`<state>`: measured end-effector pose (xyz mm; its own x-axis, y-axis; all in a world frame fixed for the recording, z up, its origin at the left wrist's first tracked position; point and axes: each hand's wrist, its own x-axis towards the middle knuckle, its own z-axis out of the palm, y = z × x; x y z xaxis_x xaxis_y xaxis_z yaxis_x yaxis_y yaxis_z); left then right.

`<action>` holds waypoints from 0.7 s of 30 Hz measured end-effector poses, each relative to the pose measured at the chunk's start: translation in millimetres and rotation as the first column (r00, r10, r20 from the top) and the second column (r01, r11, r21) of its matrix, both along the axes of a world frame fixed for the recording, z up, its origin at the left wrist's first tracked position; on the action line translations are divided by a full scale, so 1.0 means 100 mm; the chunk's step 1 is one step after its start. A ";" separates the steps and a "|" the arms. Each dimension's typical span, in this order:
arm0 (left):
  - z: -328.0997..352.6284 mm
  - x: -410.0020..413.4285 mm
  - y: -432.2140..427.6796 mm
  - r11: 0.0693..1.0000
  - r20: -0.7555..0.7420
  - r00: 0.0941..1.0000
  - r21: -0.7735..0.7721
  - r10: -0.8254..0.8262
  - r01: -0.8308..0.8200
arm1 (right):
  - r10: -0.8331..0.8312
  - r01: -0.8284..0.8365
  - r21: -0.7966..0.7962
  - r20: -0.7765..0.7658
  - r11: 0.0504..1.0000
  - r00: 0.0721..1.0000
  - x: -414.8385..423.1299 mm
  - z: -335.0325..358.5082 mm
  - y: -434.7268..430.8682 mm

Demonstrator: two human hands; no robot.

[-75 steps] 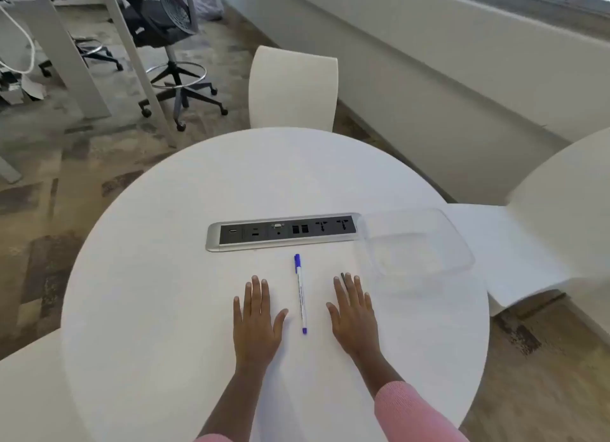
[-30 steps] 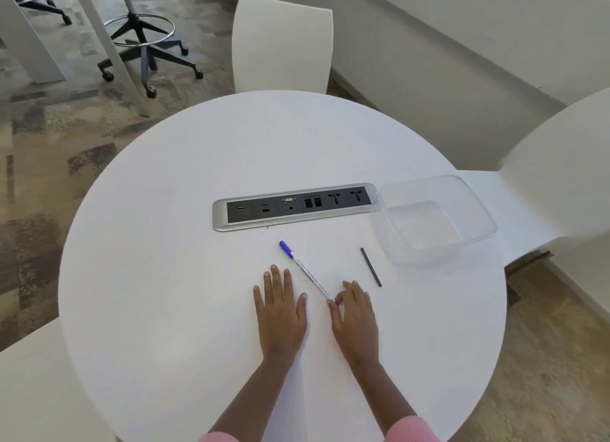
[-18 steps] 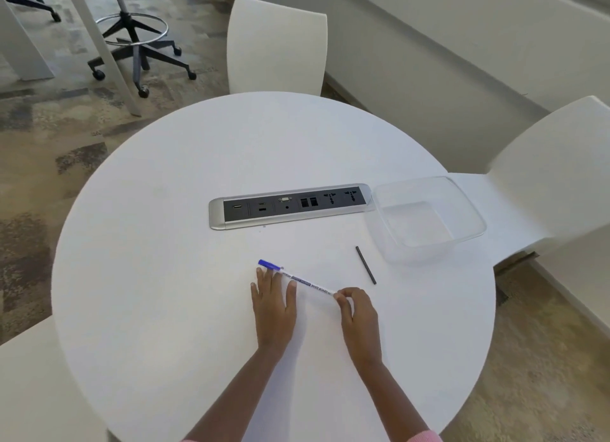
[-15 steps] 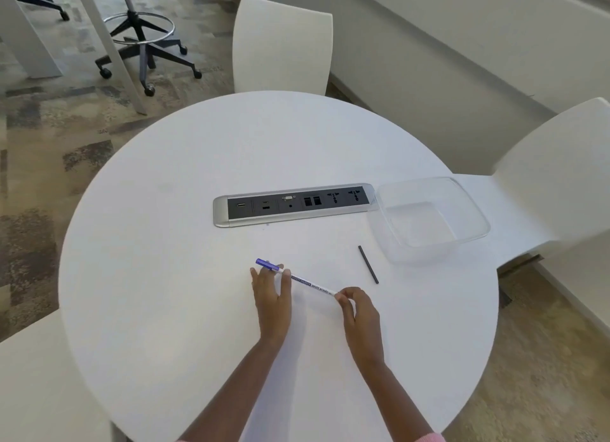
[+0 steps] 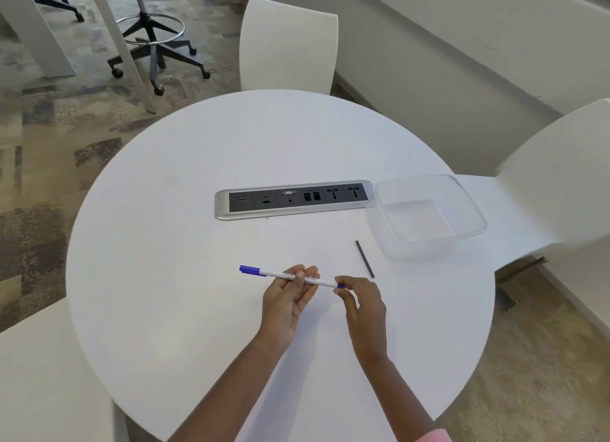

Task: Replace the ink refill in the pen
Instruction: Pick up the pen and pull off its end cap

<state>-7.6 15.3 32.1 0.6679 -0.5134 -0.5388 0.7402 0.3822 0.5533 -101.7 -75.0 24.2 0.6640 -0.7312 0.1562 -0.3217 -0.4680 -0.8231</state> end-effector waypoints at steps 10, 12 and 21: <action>0.09 -0.04 -0.01 0.998 0.087 0.996 0.048 0.029 -0.033 | 0.132 -0.190 -0.494 -0.150 0.848 0.980 -0.04 0.19 -0.13; 0.11 -0.03 0.00 0.998 0.098 0.995 0.043 0.034 -0.038 | 0.160 -0.229 -0.540 -0.172 0.810 0.972 -0.02 0.24 -0.15; 0.15 0.00 -0.02 0.996 0.169 0.985 0.065 0.041 -0.053 | 0.210 -0.306 -0.483 -0.243 0.820 0.947 0.07 0.37 -0.18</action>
<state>-7.3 13.0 46.8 0.7741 -0.4444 -0.4507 0.6170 0.3709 0.6940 -94.6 -92.8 60.9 0.8680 -0.3769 0.3234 -0.2417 -0.8895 -0.3879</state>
